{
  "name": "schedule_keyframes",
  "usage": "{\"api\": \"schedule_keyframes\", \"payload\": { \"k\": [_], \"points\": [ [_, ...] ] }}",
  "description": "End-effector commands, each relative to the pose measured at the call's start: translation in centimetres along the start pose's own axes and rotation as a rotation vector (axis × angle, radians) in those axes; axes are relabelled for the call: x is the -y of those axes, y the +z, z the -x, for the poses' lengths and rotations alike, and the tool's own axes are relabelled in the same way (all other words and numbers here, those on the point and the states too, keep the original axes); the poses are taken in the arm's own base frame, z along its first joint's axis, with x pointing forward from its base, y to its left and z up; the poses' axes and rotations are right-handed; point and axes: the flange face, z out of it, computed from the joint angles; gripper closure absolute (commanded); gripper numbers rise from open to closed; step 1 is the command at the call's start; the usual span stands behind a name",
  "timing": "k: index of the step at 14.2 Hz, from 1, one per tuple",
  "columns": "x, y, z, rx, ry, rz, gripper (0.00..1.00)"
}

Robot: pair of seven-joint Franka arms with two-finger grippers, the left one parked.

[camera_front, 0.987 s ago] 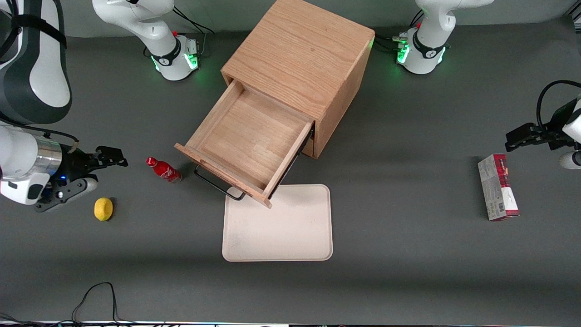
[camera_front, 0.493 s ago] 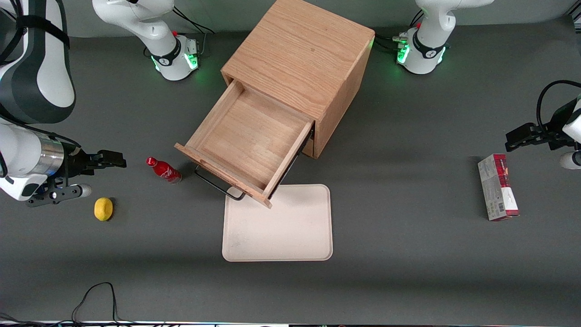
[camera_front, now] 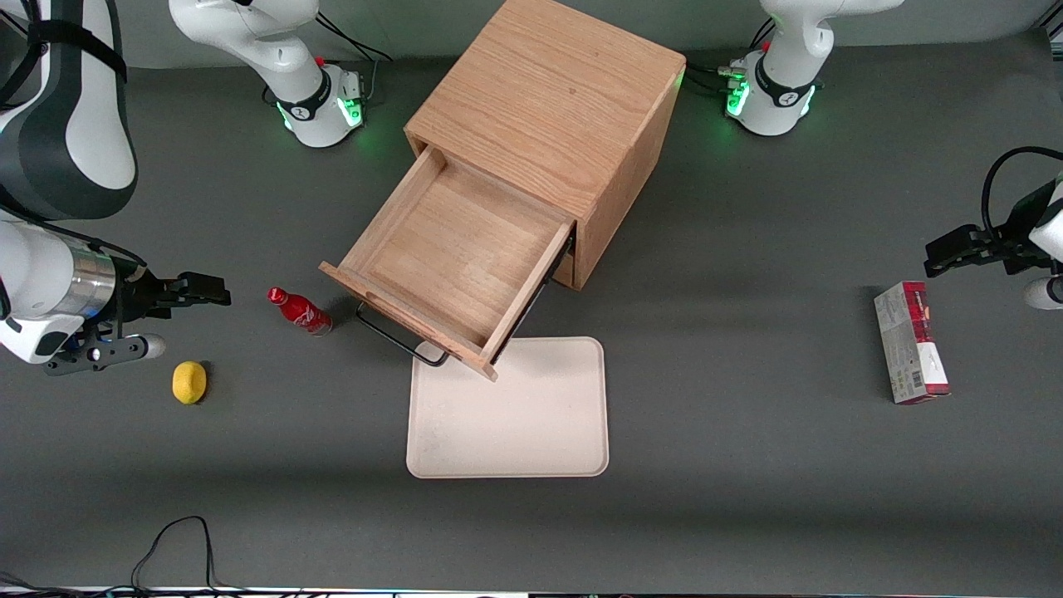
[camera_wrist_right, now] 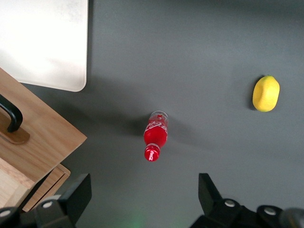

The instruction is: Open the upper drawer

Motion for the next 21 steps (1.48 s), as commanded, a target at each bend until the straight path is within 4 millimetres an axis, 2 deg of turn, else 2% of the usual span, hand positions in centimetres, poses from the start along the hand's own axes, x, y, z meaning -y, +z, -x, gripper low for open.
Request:
{"api": "schedule_keyframes", "payload": {
  "k": [1, 2, 4, 5, 6, 9, 11, 13, 15, 19, 21],
  "points": [
    [0.4, -0.8, 1.4, -0.008, 0.035, 0.042, 0.00],
    [0.2, -0.8, 2.5, -0.013, 0.039, 0.044, 0.01],
    [-0.7, -0.6, 6.8, -0.073, 0.044, 0.017, 0.00],
    [-0.2, -0.8, 8.2, -0.095, 0.034, 0.013, 0.00],
    [0.9, -1.3, 8.5, -0.100, 0.017, 0.015, 0.00],
    [2.3, -2.4, 7.6, -0.120, -0.018, 0.019, 0.00],
    [2.1, -2.8, 7.5, -0.128, -0.015, 0.019, 0.00],
    [0.8, -3.4, 7.7, -0.137, 0.011, 0.019, 0.00],
    [2.2, -3.8, 7.9, -0.107, -0.022, 0.060, 0.00],
    [2.8, -3.4, 6.7, -0.097, -0.031, 0.093, 0.00],
    [2.2, -3.4, 6.5, -0.097, -0.019, 0.091, 0.00]
  ]
}}
